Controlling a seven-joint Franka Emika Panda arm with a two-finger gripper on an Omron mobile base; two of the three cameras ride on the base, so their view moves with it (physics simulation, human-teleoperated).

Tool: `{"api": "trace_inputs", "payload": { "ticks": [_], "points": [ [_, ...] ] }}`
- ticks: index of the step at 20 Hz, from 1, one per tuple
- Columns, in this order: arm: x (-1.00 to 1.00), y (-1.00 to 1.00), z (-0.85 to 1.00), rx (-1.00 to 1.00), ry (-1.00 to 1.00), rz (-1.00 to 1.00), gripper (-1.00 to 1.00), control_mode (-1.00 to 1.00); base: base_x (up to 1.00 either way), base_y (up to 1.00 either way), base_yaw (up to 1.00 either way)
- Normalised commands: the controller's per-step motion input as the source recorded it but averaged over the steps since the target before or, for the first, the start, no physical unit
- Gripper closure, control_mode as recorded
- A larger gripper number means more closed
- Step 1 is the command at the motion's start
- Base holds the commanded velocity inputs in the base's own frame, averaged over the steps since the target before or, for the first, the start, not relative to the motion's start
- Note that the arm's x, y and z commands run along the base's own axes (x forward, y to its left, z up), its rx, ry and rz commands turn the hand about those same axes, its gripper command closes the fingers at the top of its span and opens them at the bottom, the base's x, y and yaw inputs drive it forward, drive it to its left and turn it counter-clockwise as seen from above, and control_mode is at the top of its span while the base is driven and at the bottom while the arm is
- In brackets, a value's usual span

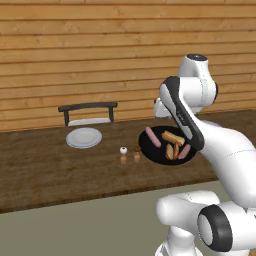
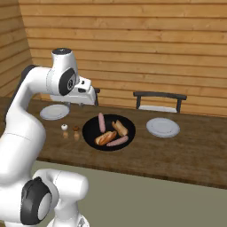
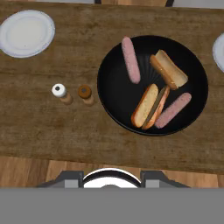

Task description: Place one bun and one sausage from the bowl on each plate.

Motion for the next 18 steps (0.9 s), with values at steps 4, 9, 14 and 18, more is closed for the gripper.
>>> {"api": "trace_inputs", "payload": {
  "ticks": [4,9,14,18],
  "points": [
    [-0.03,-0.15,-0.02,0.00,0.00,0.00,-1.00,-1.00,0.00,0.00,0.00],
    [0.18,-0.49,-0.08,-0.08,0.04,0.00,-1.00,-1.00,0.00,0.00,0.00],
    [0.40,-0.52,-0.26,-0.05,0.05,0.00,-1.00,-1.00,0.00,0.00,0.00],
    [0.49,-0.35,-0.37,-0.01,0.01,0.00,-1.00,-1.00,0.00,0.00,0.00]
  ]
}}
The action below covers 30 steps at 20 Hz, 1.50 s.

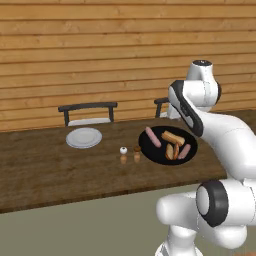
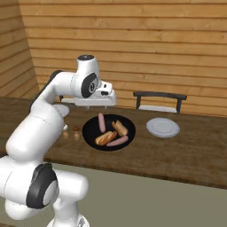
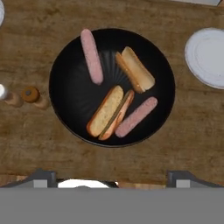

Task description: Place one bun and one sausage from the bowl on each plate.

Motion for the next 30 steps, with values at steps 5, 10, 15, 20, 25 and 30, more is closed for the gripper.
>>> {"api": "trace_inputs", "payload": {
  "ticks": [5,10,15,20,25,30],
  "points": [
    [0.43,-0.28,-0.50,-0.01,0.00,0.07,-1.00,-1.00,0.00,0.00,0.00],
    [0.36,-0.14,-0.44,-0.03,0.00,0.12,-1.00,-1.00,0.00,0.00,0.00],
    [0.44,0.00,-0.48,-0.03,0.00,0.06,-1.00,-1.00,0.00,0.00,0.00],
    [0.55,-0.05,-0.50,-0.01,0.00,0.06,-1.00,-1.00,0.00,0.00,0.00],
    [0.45,-0.09,-0.47,0.00,0.00,0.04,-1.00,-1.00,0.00,0.00,0.00],
    [0.37,0.00,-0.37,-0.02,0.00,0.01,-1.00,-1.00,0.00,0.00,0.00]
  ]
}}
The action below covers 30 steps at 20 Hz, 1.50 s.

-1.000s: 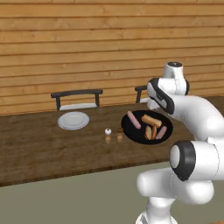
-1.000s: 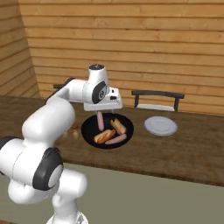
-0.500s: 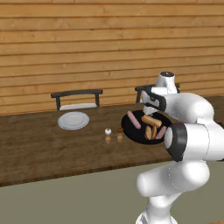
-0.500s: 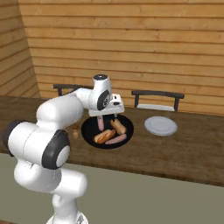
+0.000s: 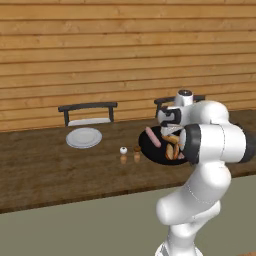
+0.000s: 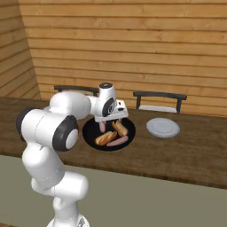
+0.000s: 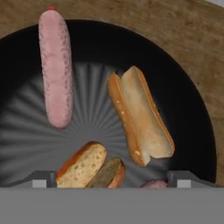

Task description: Place one bun and one sausage from the bowl on each plate.

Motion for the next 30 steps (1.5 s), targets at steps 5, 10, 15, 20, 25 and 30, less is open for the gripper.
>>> {"api": "trace_inputs", "payload": {
  "ticks": [5,10,15,20,25,30],
  "points": [
    [0.21,0.01,-0.30,-0.05,0.00,0.00,-1.00,-1.00,0.00,0.00,0.00],
    [0.13,0.00,-0.21,-0.05,0.00,0.00,-1.00,-1.00,0.00,0.00,0.00],
    [0.15,0.00,-0.15,-0.04,0.00,0.00,-1.00,-1.00,0.00,0.00,0.00],
    [0.30,0.04,-0.14,-0.03,-0.01,0.00,-1.00,-1.00,0.00,0.00,0.00],
    [0.33,0.03,-0.20,-0.03,0.00,0.00,-1.00,-1.00,0.00,0.00,0.00],
    [0.23,0.00,-0.29,-0.01,0.00,0.00,-1.00,-1.00,0.00,0.00,0.00]
  ]
}}
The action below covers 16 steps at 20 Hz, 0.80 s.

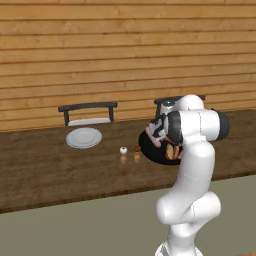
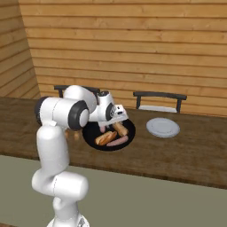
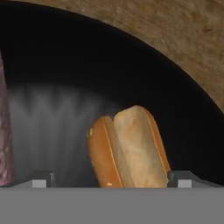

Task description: Place one bun and one sausage from the bowl on each plate.

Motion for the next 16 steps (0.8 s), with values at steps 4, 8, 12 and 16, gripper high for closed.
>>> {"api": "trace_inputs", "payload": {
  "ticks": [4,8,12,16],
  "points": [
    [0.06,0.00,-0.26,-0.02,0.00,0.00,-1.00,-1.00,0.00,0.00,0.00],
    [0.04,0.00,-0.22,-0.01,-0.01,0.00,-1.00,-1.00,0.00,0.00,0.00],
    [0.08,0.00,-0.21,-0.01,-0.01,0.00,-1.00,-1.00,0.00,0.00,0.00],
    [0.16,0.00,-0.15,-0.01,-0.07,0.00,-1.00,-1.00,0.00,0.00,0.00]
  ]
}}
